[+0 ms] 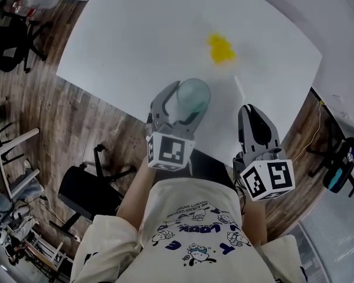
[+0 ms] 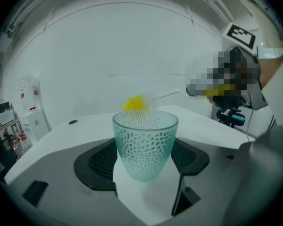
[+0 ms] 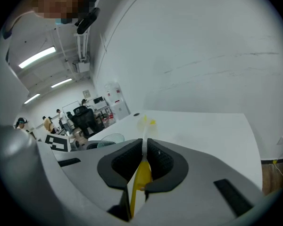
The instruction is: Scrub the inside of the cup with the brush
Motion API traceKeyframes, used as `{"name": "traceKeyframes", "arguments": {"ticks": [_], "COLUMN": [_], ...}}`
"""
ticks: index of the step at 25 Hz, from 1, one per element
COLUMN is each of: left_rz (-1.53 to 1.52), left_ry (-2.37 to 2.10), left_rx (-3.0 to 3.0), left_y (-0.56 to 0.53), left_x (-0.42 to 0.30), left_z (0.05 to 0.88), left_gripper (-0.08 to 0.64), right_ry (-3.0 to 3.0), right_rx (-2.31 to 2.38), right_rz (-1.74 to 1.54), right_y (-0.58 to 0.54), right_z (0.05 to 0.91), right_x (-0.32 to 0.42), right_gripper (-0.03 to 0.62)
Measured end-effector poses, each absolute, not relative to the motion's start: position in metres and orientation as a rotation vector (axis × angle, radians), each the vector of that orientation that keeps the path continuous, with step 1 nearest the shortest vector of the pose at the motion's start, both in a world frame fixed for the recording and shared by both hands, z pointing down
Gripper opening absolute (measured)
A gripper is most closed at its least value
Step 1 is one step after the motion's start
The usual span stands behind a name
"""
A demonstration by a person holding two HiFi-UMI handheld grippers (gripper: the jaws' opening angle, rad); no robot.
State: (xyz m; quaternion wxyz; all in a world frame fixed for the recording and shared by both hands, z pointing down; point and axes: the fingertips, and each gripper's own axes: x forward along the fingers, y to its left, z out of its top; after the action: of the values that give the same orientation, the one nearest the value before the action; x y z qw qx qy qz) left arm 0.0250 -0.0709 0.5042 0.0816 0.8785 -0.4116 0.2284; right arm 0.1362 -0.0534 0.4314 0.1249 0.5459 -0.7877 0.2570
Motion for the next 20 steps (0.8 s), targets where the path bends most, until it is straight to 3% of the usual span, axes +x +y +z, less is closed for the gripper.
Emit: {"name": "traceKeyframes", "arguments": {"ticks": [20], "left_rz": [0.958], "left_ry": [-1.388], "left_rx": [2.638], "left_y": [-0.119], "left_x": [-0.050], "left_z": [0.455], "left_gripper": [0.354], "right_ry": [-2.524], "right_rx": [1.149], "right_rz": [0.625], "right_y": [-0.030], "right_z": [0.340], "right_x": [0.103], "right_gripper": [0.046]}}
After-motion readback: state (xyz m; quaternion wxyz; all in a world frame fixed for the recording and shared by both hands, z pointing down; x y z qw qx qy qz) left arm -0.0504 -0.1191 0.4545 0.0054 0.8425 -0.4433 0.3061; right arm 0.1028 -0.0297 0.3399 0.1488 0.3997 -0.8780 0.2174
